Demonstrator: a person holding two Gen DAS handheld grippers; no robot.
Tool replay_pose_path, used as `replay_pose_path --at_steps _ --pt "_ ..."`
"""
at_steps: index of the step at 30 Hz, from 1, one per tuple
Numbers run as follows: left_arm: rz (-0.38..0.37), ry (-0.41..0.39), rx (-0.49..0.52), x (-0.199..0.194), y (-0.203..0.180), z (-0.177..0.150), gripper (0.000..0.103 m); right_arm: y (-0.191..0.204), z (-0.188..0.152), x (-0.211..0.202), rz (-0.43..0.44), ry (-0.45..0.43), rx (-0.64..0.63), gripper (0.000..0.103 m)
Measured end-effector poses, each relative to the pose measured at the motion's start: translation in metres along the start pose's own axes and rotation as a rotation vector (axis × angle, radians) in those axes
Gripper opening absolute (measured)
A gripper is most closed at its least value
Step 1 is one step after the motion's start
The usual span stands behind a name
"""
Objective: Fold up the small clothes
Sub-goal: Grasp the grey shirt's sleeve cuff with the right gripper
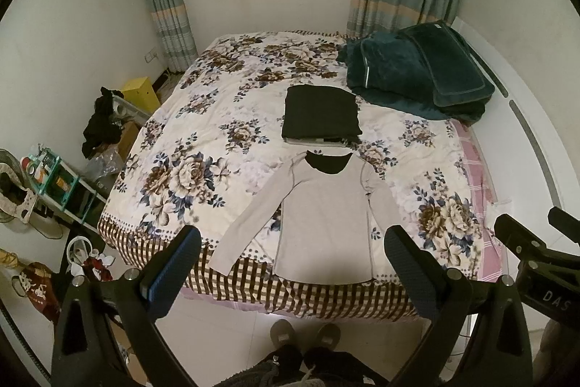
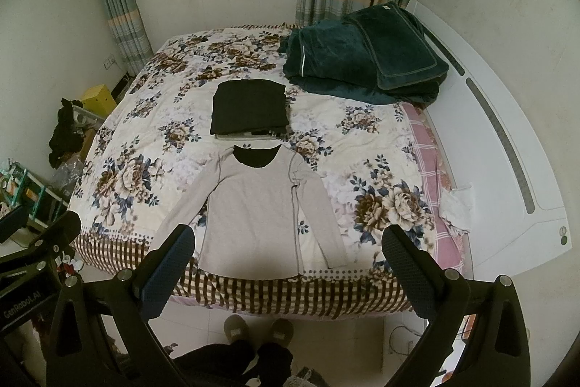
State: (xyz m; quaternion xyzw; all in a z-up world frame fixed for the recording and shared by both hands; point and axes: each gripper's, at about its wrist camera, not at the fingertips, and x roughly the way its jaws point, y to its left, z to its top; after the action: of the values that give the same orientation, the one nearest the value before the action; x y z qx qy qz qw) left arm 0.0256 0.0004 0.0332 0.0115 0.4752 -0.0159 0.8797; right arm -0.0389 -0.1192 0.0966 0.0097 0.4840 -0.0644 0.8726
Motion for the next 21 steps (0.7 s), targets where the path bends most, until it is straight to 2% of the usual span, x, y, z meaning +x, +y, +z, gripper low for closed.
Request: replay_pose_path --at_steps 4,7,9,11,12,14,17,21 --pt "-0.003 -0.003 0.000 0.003 -0.003 0.008 0.103 -0.001 -0.007 0.004 0.000 -0.001 0.001 0.103" --pt "-0.012 0.000 0.004 0.008 -0.004 0.013 0.103 -0.002 0.008 0.002 0.002 0.003 0.017 0.103" --pt "-0.008 -0.008 0.002 0.009 -0.004 0.004 0.103 -0.007 0.013 0.003 0.008 0.008 0.033 0.103" --pt "0.006 -0.031 -0.004 0.020 -0.005 0.007 0.103 -0.007 0.038 0.013 0.018 0.025 0.074 0.103" --pt "0.022 -0.045 -0.005 0.030 -0.004 0.009 0.103 -0.013 0.031 0.022 0.019 0.036 0.093 0.103" --pt "0.050 -0.066 0.003 0.049 -0.003 0.006 0.103 -0.029 0.035 0.052 0.019 0.078 0.164 0.103" --pt "0.086 -0.080 0.031 0.095 -0.002 0.004 0.103 -0.070 0.016 0.119 -0.034 0.157 0.293 0.103" --pt "0.108 -0.028 0.056 0.172 -0.001 -0.009 0.103 -0.133 -0.016 0.214 -0.079 0.293 0.479 0.103"
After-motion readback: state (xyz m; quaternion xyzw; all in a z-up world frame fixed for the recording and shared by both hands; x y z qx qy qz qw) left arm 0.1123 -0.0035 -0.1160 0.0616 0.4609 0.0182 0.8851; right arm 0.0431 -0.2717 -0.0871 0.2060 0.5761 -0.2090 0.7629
